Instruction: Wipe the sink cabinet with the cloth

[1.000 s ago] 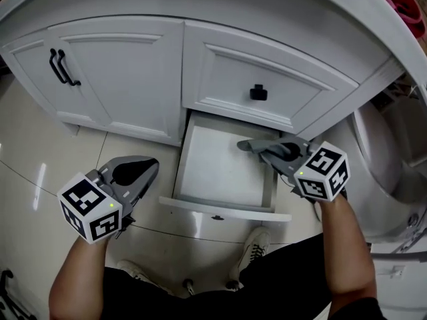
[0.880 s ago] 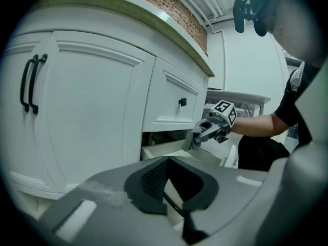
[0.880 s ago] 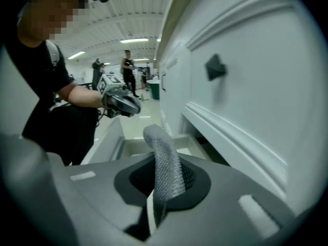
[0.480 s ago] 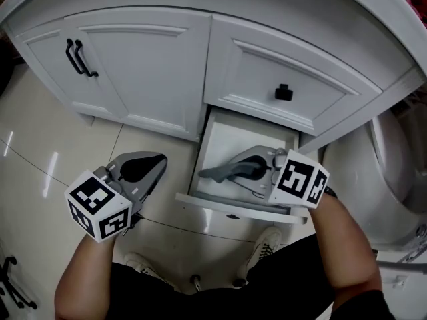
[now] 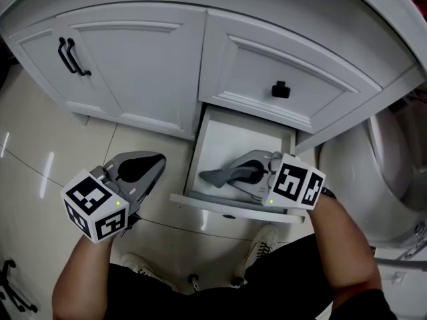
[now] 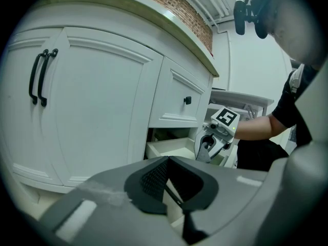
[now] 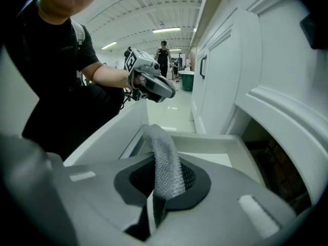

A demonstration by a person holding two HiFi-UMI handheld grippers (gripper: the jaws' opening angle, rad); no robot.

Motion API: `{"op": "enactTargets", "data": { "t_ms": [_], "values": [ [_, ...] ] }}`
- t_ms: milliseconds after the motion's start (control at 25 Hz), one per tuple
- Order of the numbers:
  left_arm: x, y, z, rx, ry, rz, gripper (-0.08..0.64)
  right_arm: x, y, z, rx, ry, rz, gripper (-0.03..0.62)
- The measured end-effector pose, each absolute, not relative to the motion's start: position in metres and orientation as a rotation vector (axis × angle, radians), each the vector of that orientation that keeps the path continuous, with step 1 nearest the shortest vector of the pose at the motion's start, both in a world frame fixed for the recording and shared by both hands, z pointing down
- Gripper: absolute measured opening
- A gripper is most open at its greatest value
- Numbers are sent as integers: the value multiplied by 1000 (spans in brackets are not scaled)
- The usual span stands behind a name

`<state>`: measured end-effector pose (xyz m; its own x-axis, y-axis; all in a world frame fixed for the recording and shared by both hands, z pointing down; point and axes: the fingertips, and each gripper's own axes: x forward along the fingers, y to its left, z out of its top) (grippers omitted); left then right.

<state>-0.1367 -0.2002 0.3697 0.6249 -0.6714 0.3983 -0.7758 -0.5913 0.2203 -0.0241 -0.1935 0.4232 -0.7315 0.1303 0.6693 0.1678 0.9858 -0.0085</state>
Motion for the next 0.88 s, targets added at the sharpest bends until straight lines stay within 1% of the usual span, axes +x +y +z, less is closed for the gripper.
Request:
{"op": "enactTargets", "data": {
  "t_ms": [480,880],
  "values": [
    [-118,-205,372,2510,-1091,405,2,30,-195,419,-106,-2319,-60,25],
    [-129,-207,363,2470,-1125,321,2,69,-195,416,-19,-2293,-3,25]
  ]
}}
